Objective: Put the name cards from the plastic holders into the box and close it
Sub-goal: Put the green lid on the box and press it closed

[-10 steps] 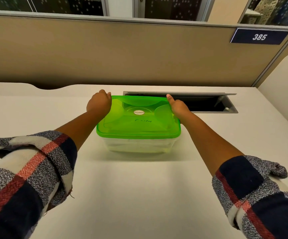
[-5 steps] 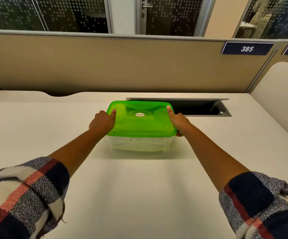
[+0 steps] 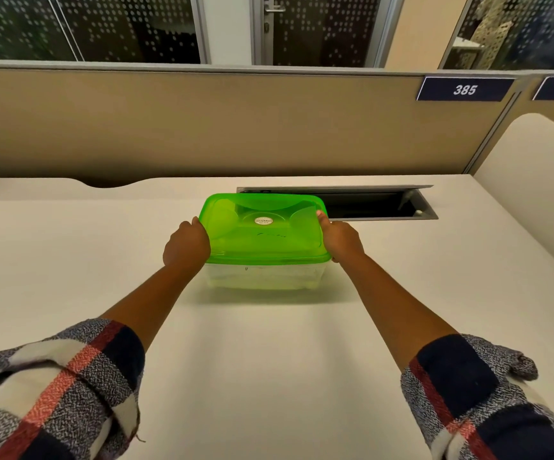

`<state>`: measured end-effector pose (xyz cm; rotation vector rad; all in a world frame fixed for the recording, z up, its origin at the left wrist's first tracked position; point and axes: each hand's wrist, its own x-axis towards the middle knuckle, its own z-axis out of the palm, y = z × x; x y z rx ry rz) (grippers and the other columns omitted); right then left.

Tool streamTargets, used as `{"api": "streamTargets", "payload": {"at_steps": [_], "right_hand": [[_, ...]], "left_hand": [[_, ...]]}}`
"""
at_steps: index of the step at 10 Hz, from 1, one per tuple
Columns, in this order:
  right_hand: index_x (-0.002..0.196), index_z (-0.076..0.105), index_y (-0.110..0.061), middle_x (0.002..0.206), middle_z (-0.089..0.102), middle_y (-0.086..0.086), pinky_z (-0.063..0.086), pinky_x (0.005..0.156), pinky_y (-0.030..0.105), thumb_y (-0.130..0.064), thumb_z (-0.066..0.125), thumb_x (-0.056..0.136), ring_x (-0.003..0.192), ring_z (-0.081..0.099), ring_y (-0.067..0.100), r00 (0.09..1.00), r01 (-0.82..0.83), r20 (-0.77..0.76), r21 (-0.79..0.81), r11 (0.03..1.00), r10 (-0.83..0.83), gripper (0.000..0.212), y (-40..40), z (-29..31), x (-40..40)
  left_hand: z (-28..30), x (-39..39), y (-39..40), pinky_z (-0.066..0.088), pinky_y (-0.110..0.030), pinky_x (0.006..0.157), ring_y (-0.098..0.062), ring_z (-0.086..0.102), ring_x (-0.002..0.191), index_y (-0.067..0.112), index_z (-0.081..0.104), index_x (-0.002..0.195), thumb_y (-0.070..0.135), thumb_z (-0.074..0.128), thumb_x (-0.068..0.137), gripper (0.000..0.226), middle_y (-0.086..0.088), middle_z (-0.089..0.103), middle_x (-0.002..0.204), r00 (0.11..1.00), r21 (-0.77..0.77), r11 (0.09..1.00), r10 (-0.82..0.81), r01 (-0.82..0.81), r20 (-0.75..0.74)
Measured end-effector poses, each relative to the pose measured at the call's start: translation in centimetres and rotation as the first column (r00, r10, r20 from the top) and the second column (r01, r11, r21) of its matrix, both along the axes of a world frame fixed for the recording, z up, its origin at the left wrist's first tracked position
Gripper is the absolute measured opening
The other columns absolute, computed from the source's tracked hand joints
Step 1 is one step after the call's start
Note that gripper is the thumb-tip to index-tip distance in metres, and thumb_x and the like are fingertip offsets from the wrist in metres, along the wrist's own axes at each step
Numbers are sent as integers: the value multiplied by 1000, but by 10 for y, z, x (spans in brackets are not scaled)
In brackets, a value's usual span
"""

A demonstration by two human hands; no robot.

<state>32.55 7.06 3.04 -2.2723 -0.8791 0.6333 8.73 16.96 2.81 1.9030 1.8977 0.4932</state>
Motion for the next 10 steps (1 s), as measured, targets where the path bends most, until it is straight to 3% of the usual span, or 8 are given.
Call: {"api": "streamTargets", "payload": {"at_steps": [1, 3, 6, 7, 8, 9, 10], "right_hand": [[99, 62, -1, 111, 63, 21, 52, 85, 46, -60, 29, 91, 101, 58, 39, 1000, 20, 13, 25, 999, -20, 68, 1, -3, 0], [97, 62, 0, 112, 63, 22, 36, 74, 33, -58, 29, 93, 105, 56, 37, 998, 36, 52, 27, 999, -37, 66, 4, -7, 3], [107, 59, -1, 120, 60, 24, 48, 91, 45, -60, 26, 92, 110, 55, 40, 999, 25, -46, -17, 1000, -26, 69, 4, -2, 1], [123, 51, -4, 123, 58, 22, 54, 79, 44, -61, 24, 91, 108, 57, 40, 999, 0, -42, -56, 998, -2, 71, 3, 6, -1], [126, 47, -6, 122, 57, 21, 52, 55, 34, -62, 26, 90, 103, 59, 38, 997, -11, -83, -71, 997, 5, 70, 2, 7, -1], [117, 52, -9, 117, 59, 17, 43, 47, 25, -67, 34, 86, 90, 55, 30, 965, 66, -255, 8, 998, -62, 68, -1, 15, 0], [103, 52, -14, 109, 59, 12, 53, 55, 30, -71, 36, 82, 88, 56, 27, 957, 105, -277, 67, 992, -83, 63, -11, 16, -3]], "left_hand": [[0, -1, 3, 40, -47, 93, -45, 51, 112, -6, 47, 116, 21, 17, 100, 44, -28, 55, 122, 1000, -12, 1000, -16, 16, 16], [-1, -1, -1, 41, -53, 90, -48, 52, 108, -8, 46, 115, 11, 23, 97, 35, -31, 56, 117, 995, 30, 1000, -7, 4, 104], [2, 2, -1, 39, -46, 95, -43, 52, 112, -6, 54, 110, 26, 14, 100, 52, -29, 58, 120, 993, -5, 999, 45, -45, 108], [7, 0, -1, 39, -45, 97, -43, 52, 113, -6, 54, 113, 27, 14, 100, 53, -29, 56, 122, 993, -35, 999, 38, -35, 109], [7, -1, -1, 43, -46, 94, -45, 54, 109, -5, 51, 114, 26, 15, 99, 50, -29, 56, 122, 996, -69, 998, 14, -8, 93], [9, -4, 3, 52, -41, 71, -44, 57, 99, -5, 47, 118, 36, 19, 98, 53, -24, 55, 116, 962, -185, 981, 103, -56, 254], [8, -12, 0, 47, -35, 53, -35, 55, 86, -3, 46, 118, 41, 22, 98, 54, -21, 49, 104, 873, -299, 951, 215, -85, 438]]}}
